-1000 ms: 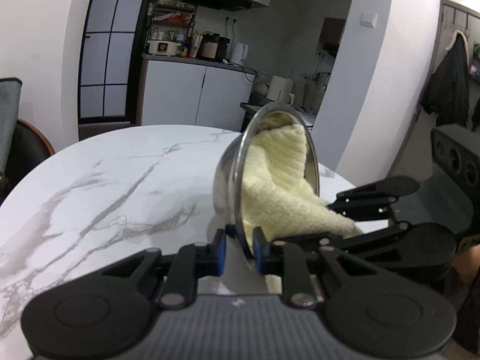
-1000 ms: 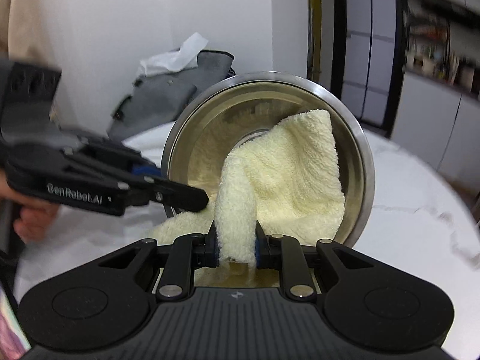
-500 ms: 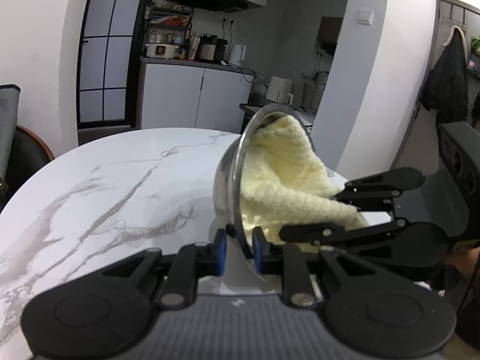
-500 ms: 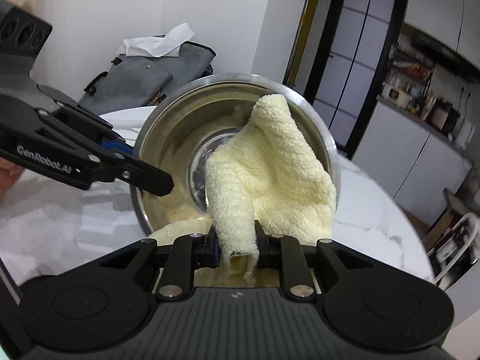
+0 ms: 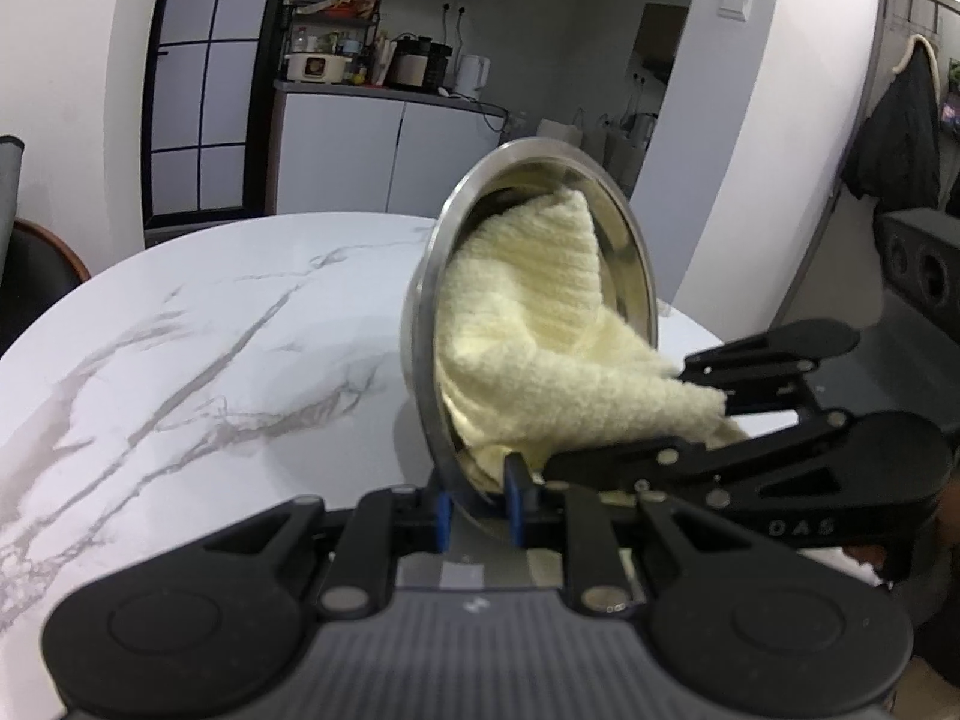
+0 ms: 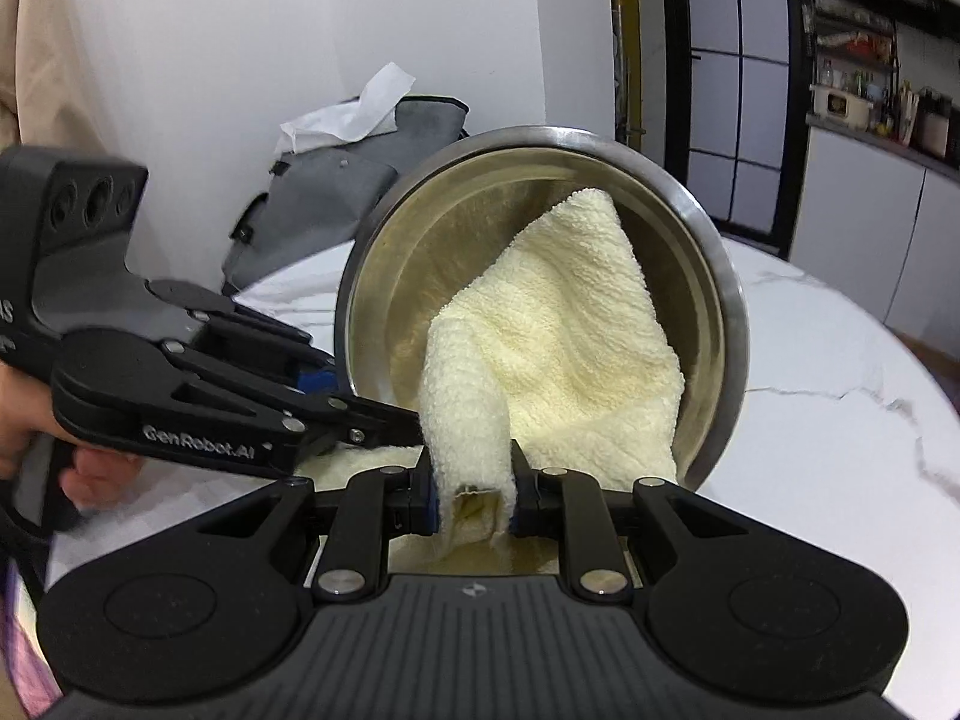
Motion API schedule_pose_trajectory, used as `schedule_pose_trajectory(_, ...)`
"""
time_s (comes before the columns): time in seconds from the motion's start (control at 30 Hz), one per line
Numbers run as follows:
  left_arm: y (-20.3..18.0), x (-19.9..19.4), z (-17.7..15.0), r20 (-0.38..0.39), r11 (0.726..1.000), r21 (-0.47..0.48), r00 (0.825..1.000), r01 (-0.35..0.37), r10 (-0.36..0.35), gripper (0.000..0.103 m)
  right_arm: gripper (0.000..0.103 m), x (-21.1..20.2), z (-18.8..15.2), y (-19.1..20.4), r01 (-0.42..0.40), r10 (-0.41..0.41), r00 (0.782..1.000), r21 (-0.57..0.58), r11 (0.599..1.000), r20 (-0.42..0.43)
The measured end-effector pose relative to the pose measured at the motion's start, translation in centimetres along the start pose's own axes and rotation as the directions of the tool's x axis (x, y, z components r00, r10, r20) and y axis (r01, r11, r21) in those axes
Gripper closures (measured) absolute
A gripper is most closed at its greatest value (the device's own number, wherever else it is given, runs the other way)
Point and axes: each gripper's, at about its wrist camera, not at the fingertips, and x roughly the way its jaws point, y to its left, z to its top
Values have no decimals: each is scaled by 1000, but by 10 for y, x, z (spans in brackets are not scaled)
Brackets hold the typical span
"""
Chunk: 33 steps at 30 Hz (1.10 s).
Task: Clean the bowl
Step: 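Wipe the towel around the bowl interior with the right gripper while the left gripper holds the bowl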
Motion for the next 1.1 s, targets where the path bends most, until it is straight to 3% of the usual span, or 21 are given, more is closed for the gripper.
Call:
schedule_pose_trajectory(0.1,-2,-3,0,7,1000,13,1000,-5,5,84,82,-3,0,12,110,-111,994,-109,988,0)
schedule_pose_trajectory(0.2,-3,-8,0,19,1000,12,1000,-6,6,84,82,-8,1,12,210,-205,978,-147,967,47)
schedule_pose_trajectory(0.33,1,-11,1,35,1000,2,999,-8,8,84,82,-10,3,10,232,-225,972,-156,960,64)
schedule_pose_trajectory(0.47,0,-13,2,48,1000,-2,999,-7,8,84,82,-7,2,7,211,-207,978,-150,966,40)
schedule_pose_trajectory(0.73,-3,2,2,3,999,-29,1000,31,-31,79,82,-5,-2,-5,65,-65,998,-18,998,7)
schedule_pose_trajectory(1.03,-6,7,0,-19,999,-12,999,30,-31,81,82,-7,-8,-20,-73,70,997,128,989,29)
schedule_pose_trajectory(1.1,-5,6,0,-16,1000,-6,999,30,-31,81,82,-7,-8,-13,-18,16,1000,71,997,24)
